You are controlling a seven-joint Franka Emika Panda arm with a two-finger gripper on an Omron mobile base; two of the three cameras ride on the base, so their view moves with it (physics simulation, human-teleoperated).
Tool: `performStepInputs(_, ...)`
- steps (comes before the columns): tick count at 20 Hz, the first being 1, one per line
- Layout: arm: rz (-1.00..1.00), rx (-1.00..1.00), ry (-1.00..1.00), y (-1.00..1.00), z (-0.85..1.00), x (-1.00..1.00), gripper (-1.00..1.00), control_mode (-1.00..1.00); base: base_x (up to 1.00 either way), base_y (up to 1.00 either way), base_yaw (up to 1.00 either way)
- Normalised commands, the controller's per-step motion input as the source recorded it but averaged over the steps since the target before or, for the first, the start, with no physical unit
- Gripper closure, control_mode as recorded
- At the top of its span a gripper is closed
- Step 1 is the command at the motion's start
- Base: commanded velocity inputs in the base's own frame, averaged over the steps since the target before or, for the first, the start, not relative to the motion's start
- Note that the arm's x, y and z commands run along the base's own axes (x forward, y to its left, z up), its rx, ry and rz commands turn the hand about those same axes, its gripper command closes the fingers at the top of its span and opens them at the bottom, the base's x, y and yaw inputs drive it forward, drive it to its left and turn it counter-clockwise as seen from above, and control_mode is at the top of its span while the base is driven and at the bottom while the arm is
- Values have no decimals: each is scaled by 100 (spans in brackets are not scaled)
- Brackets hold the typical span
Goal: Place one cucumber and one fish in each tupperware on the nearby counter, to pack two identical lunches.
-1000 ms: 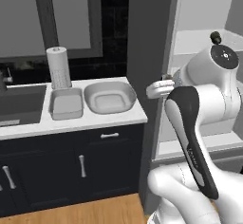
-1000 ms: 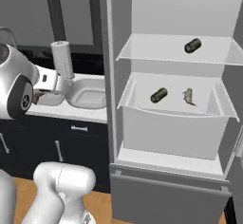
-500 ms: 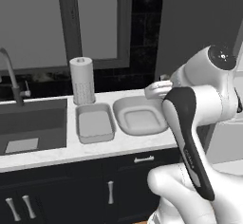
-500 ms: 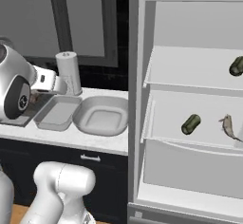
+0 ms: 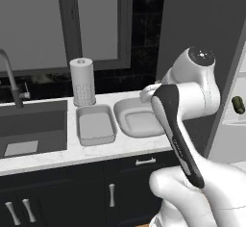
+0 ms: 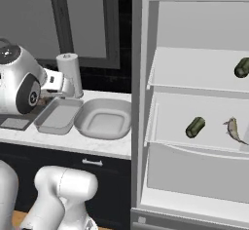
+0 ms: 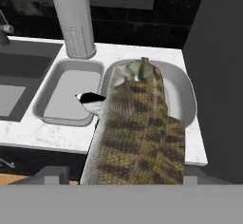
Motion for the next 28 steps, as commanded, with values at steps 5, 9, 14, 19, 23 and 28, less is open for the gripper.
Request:
performStepInputs(5,1,-9,13,2,-72,95,100,-100,0,0,0)
performStepInputs(9,4,-2,3,0,-66,91,100,-100,0,0,0)
performStepInputs(14,4,0,0,0,-67,87,100,-100,0,0,0)
performStepInputs(19,0,-1,0,0,-50,65,100,-100,0,0,0)
performStepInputs(23,0,-2,1,0,-32,38,100,-100,0,0,0)
performStepInputs(28,-3,0,10,-13,-16,16,100,-100,0,0,0)
